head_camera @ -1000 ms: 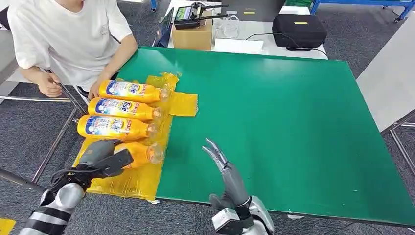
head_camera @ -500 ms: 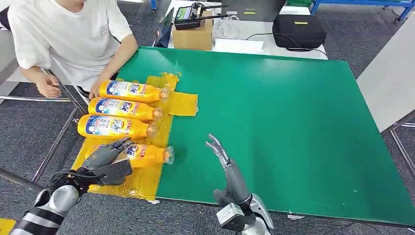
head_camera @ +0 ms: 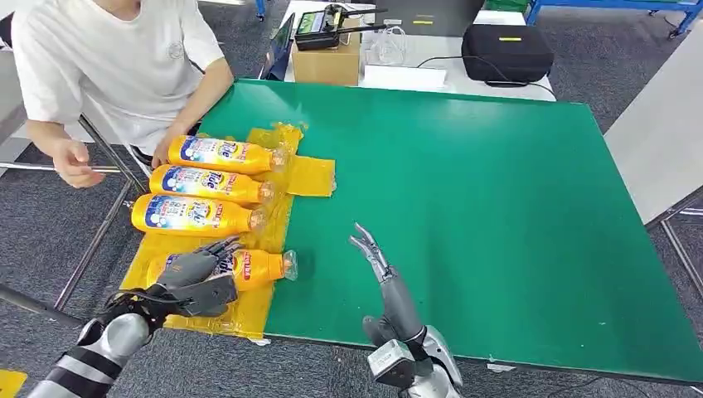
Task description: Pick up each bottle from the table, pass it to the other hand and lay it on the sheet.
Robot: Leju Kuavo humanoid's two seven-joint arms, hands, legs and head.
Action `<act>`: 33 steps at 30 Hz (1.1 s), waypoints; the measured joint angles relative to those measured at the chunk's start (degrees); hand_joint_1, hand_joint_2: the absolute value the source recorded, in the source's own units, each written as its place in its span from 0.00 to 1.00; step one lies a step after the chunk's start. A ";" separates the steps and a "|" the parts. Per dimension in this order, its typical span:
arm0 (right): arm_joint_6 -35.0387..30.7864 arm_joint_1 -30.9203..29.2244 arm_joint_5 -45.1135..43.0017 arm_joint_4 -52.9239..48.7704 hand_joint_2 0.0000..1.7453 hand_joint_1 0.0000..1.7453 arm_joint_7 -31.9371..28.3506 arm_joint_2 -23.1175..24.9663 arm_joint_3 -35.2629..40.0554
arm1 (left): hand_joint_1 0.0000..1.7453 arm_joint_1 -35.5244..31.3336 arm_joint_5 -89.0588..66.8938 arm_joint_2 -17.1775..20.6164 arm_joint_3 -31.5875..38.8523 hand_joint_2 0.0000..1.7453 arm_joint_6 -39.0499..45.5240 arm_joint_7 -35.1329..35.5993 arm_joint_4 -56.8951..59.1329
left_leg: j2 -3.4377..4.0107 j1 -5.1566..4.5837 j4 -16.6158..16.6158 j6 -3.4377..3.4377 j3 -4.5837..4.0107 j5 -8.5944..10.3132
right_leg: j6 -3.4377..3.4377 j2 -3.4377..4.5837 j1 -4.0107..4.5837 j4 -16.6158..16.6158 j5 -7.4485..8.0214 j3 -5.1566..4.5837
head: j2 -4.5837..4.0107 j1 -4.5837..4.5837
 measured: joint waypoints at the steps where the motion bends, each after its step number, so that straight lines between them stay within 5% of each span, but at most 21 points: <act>1: -0.02 0.04 0.07 0.00 0.00 0.00 0.00 -0.02 0.00 | 0.00 0.37 0.98 -0.15 0.00 1.00 0.41 -0.59 -0.79 | 0.01 0.00 0.00 0.00 0.00 0.00 | 0.00 0.00 0.00 0.00 0.00 0.00 | 0.00 0.00; 13: -1.52 0.11 -0.61 0.02 0.00 0.00 -0.02 -0.02 0.02 | 0.00 2.28 7.58 -1.79 0.65 1.00 0.74 -4.29 -5.48 | 0.00 0.00 0.00 0.00 0.01 0.00 | 0.00 0.00 0.00 -0.01 0.00 0.00 | 0.00 0.00; 19: -15.39 1.73 -5.85 -3.25 0.00 0.00 -0.15 0.00 0.02 | 0.00 6.35 26.64 -10.28 4.30 1.00 5.92 -12.67 -14.48 | 0.03 -0.07 0.01 0.02 -0.04 -0.04 | 0.00 0.01 -0.06 -0.05 0.00 0.01 | 0.00 0.00; 28: -15.30 3.57 -7.58 -6.51 0.00 0.00 -0.15 0.00 0.00 | 0.00 10.16 37.90 -17.66 6.14 1.00 5.83 -15.36 -22.29 | -0.02 -0.03 0.00 0.01 -0.01 -0.04 | 0.00 -0.01 -0.02 -0.06 0.00 -0.01 | 0.00 0.00; 29: -15.30 3.63 -7.63 -6.69 1.00 0.00 -0.15 0.00 0.00 | 0.00 10.34 37.96 -17.99 6.30 1.00 5.83 -15.41 -22.62 | -0.02 -0.03 0.00 0.01 0.00 -0.04 | 0.00 -0.01 -0.02 -0.06 0.00 0.00 | 0.00 -0.02; 30: -15.62 3.69 -8.40 -6.99 0.00 0.00 -0.15 -0.02 0.02 | 0.00 10.48 38.68 -18.27 6.38 1.00 5.53 -15.90 -22.82 | -0.01 -0.03 0.00 0.01 0.02 -0.03 | 0.00 -0.01 -0.02 -0.05 0.00 0.01 | 0.00 0.00; 33: -19.77 4.78 -16.38 -12.27 0.00 0.00 -0.15 -0.39 -0.09 | 0.00 11.02 44.92 -20.31 6.82 1.00 4.19 -19.48 -23.21 | -0.03 -0.04 0.01 0.02 0.01 -0.01 | 0.00 -0.03 -0.03 -0.05 0.00 0.04 | 0.00 0.00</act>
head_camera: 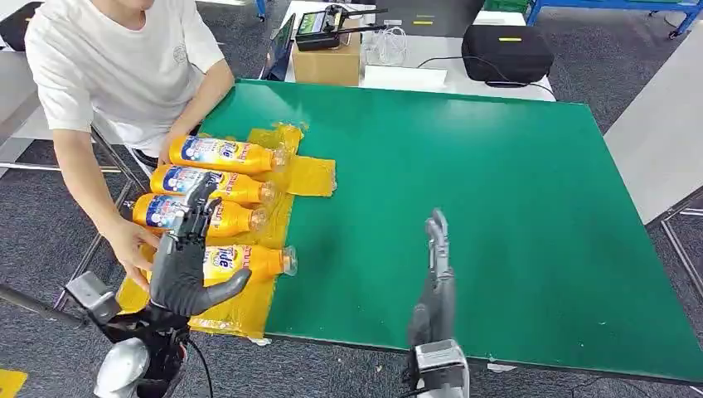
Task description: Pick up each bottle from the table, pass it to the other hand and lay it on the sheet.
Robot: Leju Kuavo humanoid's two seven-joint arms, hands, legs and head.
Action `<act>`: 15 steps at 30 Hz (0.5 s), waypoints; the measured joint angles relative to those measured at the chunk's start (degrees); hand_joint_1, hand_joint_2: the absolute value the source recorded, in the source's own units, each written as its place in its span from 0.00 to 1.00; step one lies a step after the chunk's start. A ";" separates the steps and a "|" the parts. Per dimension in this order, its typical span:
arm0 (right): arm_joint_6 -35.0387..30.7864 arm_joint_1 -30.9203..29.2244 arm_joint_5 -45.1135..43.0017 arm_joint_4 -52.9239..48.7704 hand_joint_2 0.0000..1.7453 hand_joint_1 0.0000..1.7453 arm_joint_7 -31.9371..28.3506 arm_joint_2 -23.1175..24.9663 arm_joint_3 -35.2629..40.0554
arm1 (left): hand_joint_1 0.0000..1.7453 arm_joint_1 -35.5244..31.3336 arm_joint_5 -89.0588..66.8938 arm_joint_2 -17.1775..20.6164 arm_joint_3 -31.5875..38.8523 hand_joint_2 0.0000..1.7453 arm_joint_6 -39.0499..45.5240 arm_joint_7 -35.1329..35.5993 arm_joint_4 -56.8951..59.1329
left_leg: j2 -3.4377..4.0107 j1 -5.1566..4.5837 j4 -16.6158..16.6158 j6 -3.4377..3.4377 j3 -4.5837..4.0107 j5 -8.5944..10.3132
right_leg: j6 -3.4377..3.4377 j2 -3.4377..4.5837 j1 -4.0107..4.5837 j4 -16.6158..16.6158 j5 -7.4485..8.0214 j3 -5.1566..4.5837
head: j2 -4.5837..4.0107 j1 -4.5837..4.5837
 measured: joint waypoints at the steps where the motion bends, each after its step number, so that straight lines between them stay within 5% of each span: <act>1: -1.75 0.50 -1.56 -2.04 0.00 0.00 0.00 0.02 -0.71 | 0.00 0.35 2.68 -1.15 0.17 1.00 0.13 -0.86 -0.35 | -0.01 -0.01 0.00 0.00 0.00 0.00 | 0.00 0.00 -0.01 -0.01 0.00 0.01 | 0.00 0.00; 3: -2.13 2.04 -3.16 -4.52 0.00 0.00 0.00 0.20 -3.09 | 0.00 1.74 6.81 -3.78 0.37 1.00 1.86 -1.55 -1.31 | 0.00 -0.04 0.00 0.00 0.00 -0.03 | 0.00 0.01 -0.03 -0.03 0.00 0.02 | 0.00 -0.02; 8: 10.50 7.72 -6.51 -4.82 0.00 0.00 0.04 2.36 -13.23 | 0.00 5.54 6.59 -7.56 0.35 1.00 4.24 -3.31 -1.40 | -0.03 -0.04 0.00 0.01 -0.09 -0.08 | 0.01 0.00 -0.02 -0.12 -0.01 -0.05 | 0.00 -0.02; 15: 1.12 13.47 -2.03 -5.21 0.00 0.00 7.76 8.53 -22.82 | 0.00 12.36 4.36 -10.07 -0.07 1.00 7.61 -5.13 -2.58 | 0.00 0.00 -0.03 0.01 -0.12 -0.09 | 0.00 0.01 0.01 -0.12 -0.02 -0.11 | 0.00 -0.02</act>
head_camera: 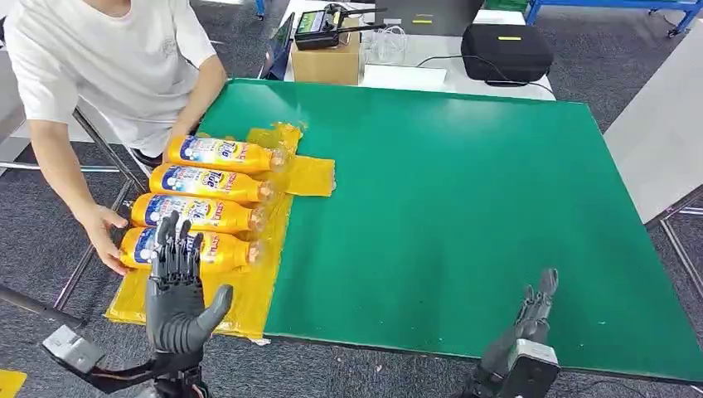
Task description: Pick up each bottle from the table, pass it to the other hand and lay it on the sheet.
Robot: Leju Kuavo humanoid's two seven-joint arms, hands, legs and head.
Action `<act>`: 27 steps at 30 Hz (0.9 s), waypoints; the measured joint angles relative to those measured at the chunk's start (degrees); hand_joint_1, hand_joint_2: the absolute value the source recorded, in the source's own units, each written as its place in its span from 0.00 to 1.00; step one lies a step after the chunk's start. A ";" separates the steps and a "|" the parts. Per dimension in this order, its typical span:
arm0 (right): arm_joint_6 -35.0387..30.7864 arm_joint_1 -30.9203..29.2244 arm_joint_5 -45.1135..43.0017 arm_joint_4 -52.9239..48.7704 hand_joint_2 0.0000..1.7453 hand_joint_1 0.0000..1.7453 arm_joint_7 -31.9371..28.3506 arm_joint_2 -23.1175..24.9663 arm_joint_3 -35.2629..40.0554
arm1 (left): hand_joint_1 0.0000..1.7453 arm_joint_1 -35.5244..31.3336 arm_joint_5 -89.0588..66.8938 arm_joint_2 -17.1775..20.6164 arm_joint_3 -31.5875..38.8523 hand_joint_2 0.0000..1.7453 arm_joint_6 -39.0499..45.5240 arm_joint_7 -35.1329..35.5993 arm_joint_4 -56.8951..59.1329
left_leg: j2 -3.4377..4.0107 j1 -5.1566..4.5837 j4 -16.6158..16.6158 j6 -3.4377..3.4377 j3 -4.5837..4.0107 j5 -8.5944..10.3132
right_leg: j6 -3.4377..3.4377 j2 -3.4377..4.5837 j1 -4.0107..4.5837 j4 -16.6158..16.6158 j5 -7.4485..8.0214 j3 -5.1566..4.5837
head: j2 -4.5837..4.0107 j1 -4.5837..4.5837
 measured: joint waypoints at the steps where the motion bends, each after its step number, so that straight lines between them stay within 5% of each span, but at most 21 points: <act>1: 1.64 -0.20 -2.63 -0.17 0.00 0.00 0.81 0.17 -0.15 | 0.00 -0.13 -0.09 -0.61 0.09 1.00 0.76 -0.07 0.07 | 0.00 0.00 0.00 0.00 0.04 0.01 | 0.00 0.00 0.00 0.00 0.00 0.03 | 0.00 0.00; 6: 13.54 1.57 -11.05 -3.69 0.00 0.00 2.79 -0.05 -3.18 | 0.00 -0.40 -0.77 -1.33 0.02 1.00 3.06 -1.05 0.68 | -0.02 -0.04 0.01 0.00 0.22 0.01 | 0.00 -0.01 -0.03 -0.01 0.01 0.21 | 0.00 0.02; 10: 13.02 1.75 -9.72 -4.94 0.00 0.00 2.25 0.46 -6.17 | 0.00 -2.36 -2.23 -1.64 -0.22 1.00 5.62 -0.57 2.71 | -0.01 -0.03 0.02 0.00 0.23 0.01 | 0.01 0.00 -0.03 -0.01 0.02 0.21 | 0.00 0.02; 11: 11.55 1.99 -8.60 -5.38 1.00 0.00 2.03 0.87 -6.91 | 0.00 -2.48 -3.31 -1.64 -0.37 1.00 6.65 -0.61 2.93 | -0.02 -0.03 0.02 0.00 0.23 0.01 | 0.01 0.00 -0.02 -0.01 0.02 0.21 | 0.00 -0.02; 27: 9.94 1.76 3.37 -0.61 1.00 0.00 1.44 0.68 -6.60 | 0.00 -1.14 -8.61 -0.68 -1.71 1.00 12.91 -0.02 7.37 | 0.00 -0.01 0.01 0.00 0.16 0.01 | 0.01 0.00 -0.01 0.00 0.02 0.16 | 0.00 0.00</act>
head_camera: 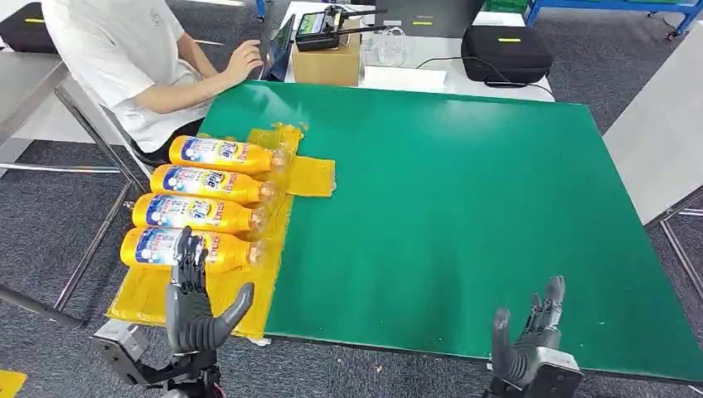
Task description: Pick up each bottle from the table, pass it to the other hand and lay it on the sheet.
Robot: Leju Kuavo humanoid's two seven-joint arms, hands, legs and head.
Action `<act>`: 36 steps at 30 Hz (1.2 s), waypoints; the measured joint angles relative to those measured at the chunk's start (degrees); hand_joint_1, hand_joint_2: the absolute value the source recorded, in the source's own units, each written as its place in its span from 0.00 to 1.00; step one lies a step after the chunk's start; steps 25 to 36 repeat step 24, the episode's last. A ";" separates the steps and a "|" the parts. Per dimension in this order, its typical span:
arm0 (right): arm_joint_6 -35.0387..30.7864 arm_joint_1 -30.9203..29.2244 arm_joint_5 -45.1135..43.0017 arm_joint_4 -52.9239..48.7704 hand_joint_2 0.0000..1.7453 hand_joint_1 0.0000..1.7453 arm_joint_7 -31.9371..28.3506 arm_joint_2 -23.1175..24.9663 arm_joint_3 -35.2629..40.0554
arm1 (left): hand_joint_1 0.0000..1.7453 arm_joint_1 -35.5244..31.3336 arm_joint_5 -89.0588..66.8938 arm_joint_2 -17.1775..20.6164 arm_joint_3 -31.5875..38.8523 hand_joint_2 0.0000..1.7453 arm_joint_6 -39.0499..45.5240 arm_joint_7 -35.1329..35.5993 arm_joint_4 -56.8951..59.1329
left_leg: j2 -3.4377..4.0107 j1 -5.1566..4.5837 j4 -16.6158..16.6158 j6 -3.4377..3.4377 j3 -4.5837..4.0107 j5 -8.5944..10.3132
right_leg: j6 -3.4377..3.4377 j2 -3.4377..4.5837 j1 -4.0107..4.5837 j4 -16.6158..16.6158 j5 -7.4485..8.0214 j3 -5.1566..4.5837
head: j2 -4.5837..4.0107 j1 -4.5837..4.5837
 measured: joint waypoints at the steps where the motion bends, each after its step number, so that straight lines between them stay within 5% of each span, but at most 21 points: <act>1: -0.33 -0.41 0.11 0.71 1.00 0.00 0.07 -0.20 0.63 | 0.00 -0.27 0.00 0.09 0.00 1.00 0.07 0.07 0.58 | 0.00 0.00 0.00 0.00 0.01 0.00 | 0.00 0.00 0.00 0.00 0.00 0.00 | 0.00 0.00; 36: -3.91 -0.79 2.25 3.36 1.00 0.00 -0.11 -5.27 7.19 | 0.00 -4.25 -3.34 1.14 -2.69 1.00 -0.57 -1.92 7.06 | 0.00 0.00 0.00 0.00 0.00 0.01 | 0.00 0.00 0.00 0.00 0.00 -0.01 | 0.00 0.00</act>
